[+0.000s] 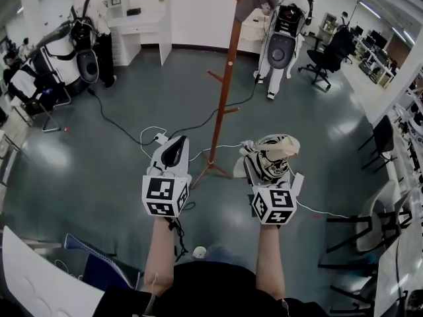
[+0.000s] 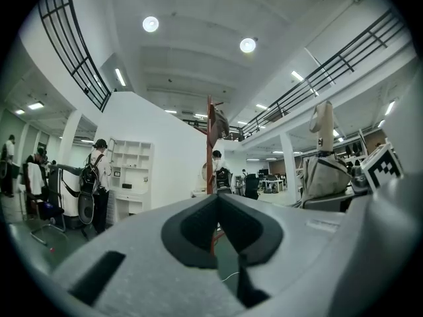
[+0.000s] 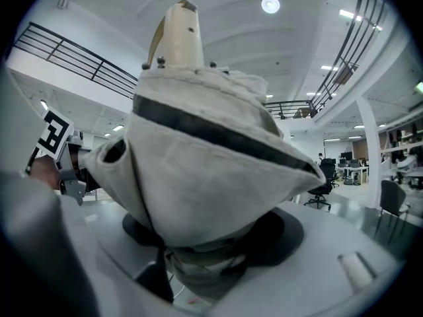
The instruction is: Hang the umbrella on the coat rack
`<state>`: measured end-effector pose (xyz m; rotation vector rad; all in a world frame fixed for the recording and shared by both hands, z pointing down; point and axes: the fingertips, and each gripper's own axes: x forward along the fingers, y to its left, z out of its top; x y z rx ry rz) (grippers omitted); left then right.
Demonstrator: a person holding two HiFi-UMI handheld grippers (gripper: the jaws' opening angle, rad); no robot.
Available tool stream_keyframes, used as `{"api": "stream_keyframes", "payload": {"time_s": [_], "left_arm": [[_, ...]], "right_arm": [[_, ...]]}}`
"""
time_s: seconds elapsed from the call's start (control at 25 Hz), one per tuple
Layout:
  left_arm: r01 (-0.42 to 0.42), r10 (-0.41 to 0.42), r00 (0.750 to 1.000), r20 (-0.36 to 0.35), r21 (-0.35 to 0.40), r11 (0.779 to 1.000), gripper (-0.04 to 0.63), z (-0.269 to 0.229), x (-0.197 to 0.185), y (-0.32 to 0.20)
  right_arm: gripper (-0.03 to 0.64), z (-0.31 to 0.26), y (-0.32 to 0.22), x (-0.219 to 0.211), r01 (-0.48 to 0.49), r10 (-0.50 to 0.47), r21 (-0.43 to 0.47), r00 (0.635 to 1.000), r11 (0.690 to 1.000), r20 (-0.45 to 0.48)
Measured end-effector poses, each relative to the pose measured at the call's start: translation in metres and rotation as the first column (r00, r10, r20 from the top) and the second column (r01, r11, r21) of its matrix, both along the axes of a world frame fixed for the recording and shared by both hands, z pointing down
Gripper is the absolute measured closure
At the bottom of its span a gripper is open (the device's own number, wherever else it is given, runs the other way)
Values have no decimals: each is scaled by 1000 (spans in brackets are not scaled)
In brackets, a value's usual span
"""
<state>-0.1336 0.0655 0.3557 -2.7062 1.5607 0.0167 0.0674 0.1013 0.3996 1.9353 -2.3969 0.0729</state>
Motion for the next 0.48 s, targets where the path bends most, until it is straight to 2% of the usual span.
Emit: {"api": "stream_keyframes", "payload": {"time_s": [0.2,0.48], "left_arm": [[-17,17,1000,5,-19,1000,589,9,4,-4],[-19,19,1000,4,-42,999,589,23,21,-29]], "right_arm": [[291,12,4,6,-14,14,-27,1000,1000,2],[291,20,-22,26,-16,16,-42,1000,999,-9]]}}
